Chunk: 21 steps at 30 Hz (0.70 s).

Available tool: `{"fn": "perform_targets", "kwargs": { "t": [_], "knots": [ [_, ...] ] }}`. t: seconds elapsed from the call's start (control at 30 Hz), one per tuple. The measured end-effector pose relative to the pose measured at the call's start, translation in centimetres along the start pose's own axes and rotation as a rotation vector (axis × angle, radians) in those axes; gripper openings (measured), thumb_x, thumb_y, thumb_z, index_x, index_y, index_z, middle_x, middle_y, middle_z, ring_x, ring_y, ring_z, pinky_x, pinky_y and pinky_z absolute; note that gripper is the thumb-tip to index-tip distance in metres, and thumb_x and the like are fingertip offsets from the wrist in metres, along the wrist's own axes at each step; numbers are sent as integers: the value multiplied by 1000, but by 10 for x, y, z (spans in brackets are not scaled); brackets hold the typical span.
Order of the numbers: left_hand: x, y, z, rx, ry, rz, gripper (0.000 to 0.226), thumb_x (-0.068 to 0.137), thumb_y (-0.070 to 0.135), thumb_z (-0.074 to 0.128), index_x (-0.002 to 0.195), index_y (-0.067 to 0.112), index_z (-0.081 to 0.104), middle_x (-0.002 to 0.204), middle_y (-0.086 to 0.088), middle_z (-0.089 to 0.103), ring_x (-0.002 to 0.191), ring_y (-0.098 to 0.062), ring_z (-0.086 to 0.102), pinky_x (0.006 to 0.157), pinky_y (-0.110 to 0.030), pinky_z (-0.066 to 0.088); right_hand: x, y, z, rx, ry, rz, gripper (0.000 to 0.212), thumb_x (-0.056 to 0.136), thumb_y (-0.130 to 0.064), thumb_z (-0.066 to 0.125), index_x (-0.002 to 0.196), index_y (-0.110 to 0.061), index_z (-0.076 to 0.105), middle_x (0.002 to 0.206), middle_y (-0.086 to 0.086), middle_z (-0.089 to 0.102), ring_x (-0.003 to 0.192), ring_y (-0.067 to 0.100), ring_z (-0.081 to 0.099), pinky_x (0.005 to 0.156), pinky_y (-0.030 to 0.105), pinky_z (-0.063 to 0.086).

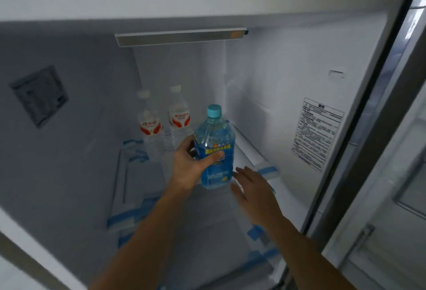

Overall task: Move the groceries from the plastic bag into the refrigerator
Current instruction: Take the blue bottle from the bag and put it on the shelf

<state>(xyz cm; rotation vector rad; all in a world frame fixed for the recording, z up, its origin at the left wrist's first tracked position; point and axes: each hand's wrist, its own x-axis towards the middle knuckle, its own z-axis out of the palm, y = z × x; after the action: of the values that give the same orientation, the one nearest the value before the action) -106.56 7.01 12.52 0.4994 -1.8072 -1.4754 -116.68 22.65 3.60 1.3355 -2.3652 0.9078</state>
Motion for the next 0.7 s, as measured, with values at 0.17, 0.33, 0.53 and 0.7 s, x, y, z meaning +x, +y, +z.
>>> {"fn": "perform_targets", "kwargs": {
  "t": [0.17,0.33,0.53,0.7],
  "knots": [
    [20,-10,3,-23,9,-50,53,64,23,90,109,26,62,110,3,71,105,-19,68,90,-42,58,-2,6,8,-115,-72,-1,62,105,-53,21,137,-13,57,138,7,61,134,25,52,116,42,31],
    [30,-11,9,57,-3,-68,56,73,30,84,121,26,56,120,6,66,114,-16,62,93,-36,56,-2,5,5,-161,-96,1,65,106,-54,16,137,-14,57,139,6,61,134,24,52,115,45,35],
    [-6,-46,12,447,41,-14,94,66,48,86,145,27,37,129,12,56,109,-6,59,88,-25,53,1,5,4,-258,-104,34,65,104,-57,19,132,-17,62,138,7,61,133,27,53,116,51,32],
    [9,-52,23,555,122,-21,88,62,48,88,135,21,46,123,2,64,106,-15,65,89,-35,57,0,6,8,-238,-100,48,66,103,-59,18,134,-18,60,140,6,60,134,28,53,115,51,32]
  ]
}}
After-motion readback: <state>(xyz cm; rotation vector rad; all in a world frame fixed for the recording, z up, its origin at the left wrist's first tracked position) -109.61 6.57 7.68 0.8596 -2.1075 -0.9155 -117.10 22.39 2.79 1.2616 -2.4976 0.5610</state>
